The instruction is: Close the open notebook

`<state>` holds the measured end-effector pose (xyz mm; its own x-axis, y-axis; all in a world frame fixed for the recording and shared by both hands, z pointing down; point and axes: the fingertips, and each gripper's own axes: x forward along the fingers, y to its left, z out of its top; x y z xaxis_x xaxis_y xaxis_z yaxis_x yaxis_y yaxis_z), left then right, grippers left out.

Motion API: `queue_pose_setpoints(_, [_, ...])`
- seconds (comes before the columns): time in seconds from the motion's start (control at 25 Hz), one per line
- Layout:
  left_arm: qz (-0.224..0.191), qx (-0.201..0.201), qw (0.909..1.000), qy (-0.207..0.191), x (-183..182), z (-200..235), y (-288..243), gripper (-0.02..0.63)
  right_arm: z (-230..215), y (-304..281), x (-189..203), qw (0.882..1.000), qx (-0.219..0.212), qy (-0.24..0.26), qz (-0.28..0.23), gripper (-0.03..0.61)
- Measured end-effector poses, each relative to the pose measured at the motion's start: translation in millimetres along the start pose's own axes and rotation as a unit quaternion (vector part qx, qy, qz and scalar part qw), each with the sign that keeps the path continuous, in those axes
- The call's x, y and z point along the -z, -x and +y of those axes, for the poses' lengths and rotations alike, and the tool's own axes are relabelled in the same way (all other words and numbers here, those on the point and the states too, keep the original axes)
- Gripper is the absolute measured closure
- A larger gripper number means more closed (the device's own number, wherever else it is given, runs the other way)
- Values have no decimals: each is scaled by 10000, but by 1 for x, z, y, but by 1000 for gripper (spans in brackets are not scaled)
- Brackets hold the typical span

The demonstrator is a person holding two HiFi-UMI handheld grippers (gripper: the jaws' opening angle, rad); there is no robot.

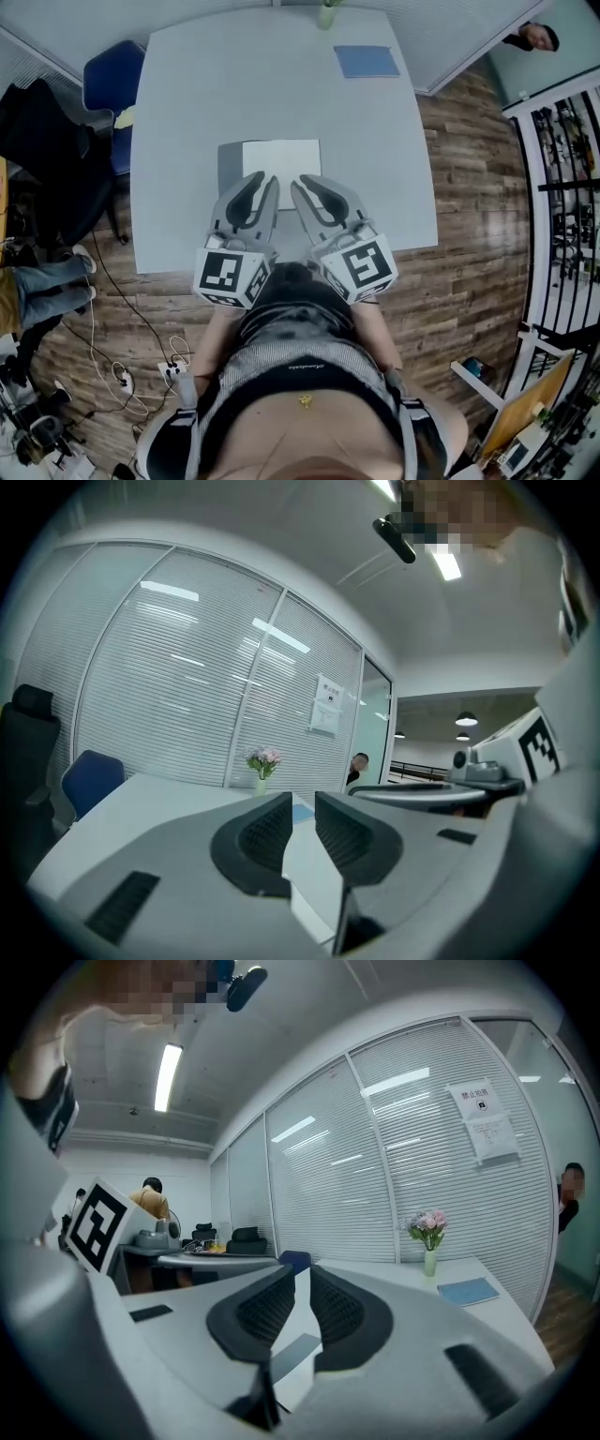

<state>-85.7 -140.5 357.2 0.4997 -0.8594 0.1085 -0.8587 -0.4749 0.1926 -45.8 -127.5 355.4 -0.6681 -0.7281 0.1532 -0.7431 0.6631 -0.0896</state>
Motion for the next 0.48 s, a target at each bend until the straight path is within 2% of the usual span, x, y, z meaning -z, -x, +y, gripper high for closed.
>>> queue_pose_setpoints(0.48, [135, -231, 9995, 190, 11, 47, -12, 546, -2, -42, 3, 9999, -92, -37, 134, 535])
